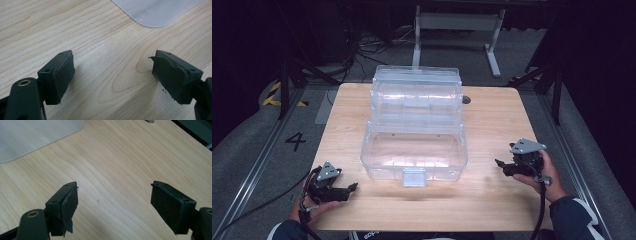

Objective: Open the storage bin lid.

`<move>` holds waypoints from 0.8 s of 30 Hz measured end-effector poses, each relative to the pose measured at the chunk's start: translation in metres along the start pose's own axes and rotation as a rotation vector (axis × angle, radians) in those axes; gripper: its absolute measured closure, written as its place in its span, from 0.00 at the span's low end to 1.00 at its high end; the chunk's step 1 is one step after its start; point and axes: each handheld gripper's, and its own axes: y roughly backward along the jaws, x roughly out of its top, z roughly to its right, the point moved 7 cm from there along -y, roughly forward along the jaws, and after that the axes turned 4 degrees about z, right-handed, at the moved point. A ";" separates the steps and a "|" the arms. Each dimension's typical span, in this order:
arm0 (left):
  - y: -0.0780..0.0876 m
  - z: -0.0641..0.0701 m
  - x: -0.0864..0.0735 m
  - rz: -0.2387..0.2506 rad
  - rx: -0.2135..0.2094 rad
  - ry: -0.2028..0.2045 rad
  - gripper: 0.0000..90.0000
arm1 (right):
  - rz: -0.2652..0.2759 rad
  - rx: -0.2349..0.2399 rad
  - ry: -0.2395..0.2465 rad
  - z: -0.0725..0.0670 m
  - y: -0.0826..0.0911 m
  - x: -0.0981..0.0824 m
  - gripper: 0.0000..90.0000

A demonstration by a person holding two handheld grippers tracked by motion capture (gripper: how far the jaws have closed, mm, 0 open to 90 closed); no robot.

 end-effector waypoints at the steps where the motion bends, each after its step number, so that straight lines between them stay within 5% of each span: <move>1: 0.000 0.000 0.000 0.000 0.000 0.000 0.21 | -0.002 0.006 -0.016 0.000 0.001 -0.004 0.24; 6: 0.000 0.000 0.000 0.000 0.001 -0.002 0.21 | -0.002 0.018 -0.059 -0.003 0.005 -0.022 0.23; 18: 0.000 -0.001 0.000 0.004 0.002 -0.007 0.20 | 0.005 0.039 -0.245 -0.008 0.009 -0.065 0.21; 24: -0.001 0.000 0.000 0.001 -0.004 -0.007 0.20 | 0.013 0.003 -0.249 -0.011 0.011 -0.081 0.22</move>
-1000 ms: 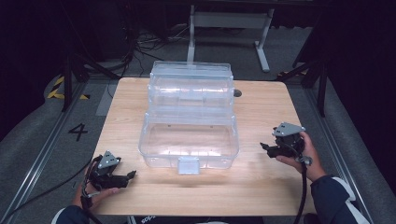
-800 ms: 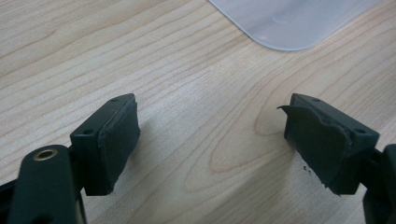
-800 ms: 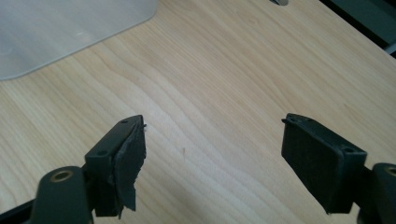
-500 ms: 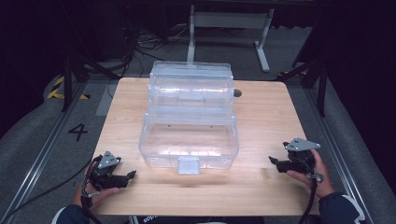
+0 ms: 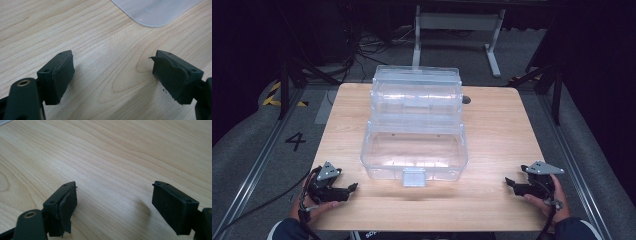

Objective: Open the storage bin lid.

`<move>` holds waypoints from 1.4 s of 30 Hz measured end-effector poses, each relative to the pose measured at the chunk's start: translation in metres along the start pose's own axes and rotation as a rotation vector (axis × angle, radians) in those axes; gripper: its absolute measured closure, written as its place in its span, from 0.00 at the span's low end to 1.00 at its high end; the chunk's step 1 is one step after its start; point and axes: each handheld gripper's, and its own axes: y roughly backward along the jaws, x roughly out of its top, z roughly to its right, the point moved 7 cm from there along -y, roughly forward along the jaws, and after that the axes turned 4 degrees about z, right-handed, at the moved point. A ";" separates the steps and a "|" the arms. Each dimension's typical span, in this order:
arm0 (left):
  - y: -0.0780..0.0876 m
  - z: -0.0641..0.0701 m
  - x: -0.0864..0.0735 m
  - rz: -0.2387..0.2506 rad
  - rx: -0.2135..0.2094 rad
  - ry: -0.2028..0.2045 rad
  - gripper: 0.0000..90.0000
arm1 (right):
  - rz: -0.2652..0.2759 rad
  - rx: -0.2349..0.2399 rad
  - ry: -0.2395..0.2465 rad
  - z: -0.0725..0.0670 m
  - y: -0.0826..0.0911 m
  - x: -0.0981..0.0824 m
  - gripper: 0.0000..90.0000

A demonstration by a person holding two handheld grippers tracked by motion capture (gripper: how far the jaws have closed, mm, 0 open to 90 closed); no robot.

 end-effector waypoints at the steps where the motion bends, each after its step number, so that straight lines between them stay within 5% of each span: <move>1: 0.000 0.000 0.000 0.001 -0.002 -0.005 0.19 | 0.003 -0.003 0.001 0.001 0.001 -0.001 0.22; 7: -0.002 -0.001 0.002 -0.009 -0.012 -0.005 0.17 | -0.005 0.027 -0.094 0.005 0.003 -0.007 0.22; 42: -0.002 0.001 0.002 -0.001 0.013 0.008 0.17 | -0.013 0.008 -0.112 0.004 -0.003 -0.003 0.18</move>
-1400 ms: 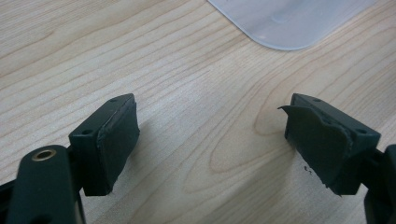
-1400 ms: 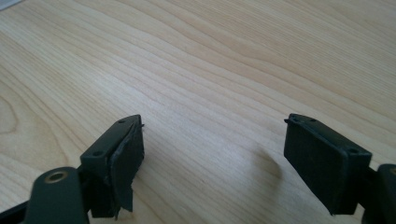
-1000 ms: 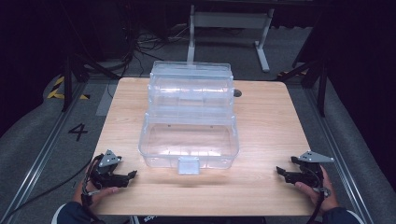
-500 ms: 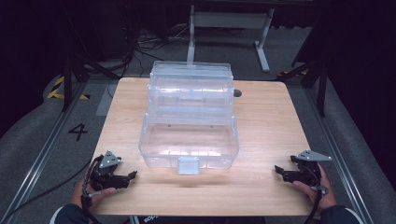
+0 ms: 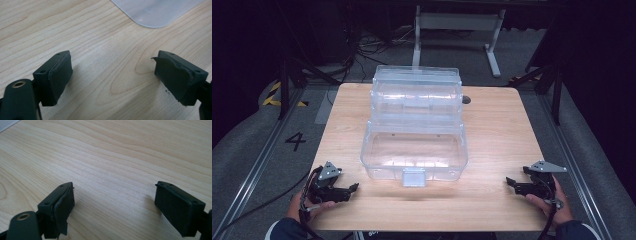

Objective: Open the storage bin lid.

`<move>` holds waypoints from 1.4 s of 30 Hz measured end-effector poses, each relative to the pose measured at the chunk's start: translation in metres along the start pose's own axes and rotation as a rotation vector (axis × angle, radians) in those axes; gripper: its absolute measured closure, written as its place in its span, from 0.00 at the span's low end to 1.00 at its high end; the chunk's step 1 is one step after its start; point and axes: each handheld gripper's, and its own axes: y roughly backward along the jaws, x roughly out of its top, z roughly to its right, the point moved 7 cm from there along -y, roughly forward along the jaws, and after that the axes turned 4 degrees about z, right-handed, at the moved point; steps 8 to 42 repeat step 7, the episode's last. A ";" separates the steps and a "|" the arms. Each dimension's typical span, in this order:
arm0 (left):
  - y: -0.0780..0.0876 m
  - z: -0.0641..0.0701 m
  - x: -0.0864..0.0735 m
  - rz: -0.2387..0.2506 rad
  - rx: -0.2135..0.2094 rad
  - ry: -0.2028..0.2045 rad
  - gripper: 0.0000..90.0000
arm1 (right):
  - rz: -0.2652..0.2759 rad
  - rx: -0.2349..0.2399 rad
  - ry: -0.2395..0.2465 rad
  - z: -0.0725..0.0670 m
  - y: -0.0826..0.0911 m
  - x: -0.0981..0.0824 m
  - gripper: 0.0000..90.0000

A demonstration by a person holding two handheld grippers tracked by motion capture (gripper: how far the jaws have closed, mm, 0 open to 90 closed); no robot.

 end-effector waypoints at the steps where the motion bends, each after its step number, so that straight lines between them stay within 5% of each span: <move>1: 0.000 0.001 0.000 -0.002 -0.004 0.007 0.16 | 0.000 0.000 0.000 0.000 0.000 0.000 0.18; 42: -0.001 -0.001 0.001 -0.001 0.001 -0.002 0.16 | 0.000 0.000 0.000 0.000 0.000 0.000 0.18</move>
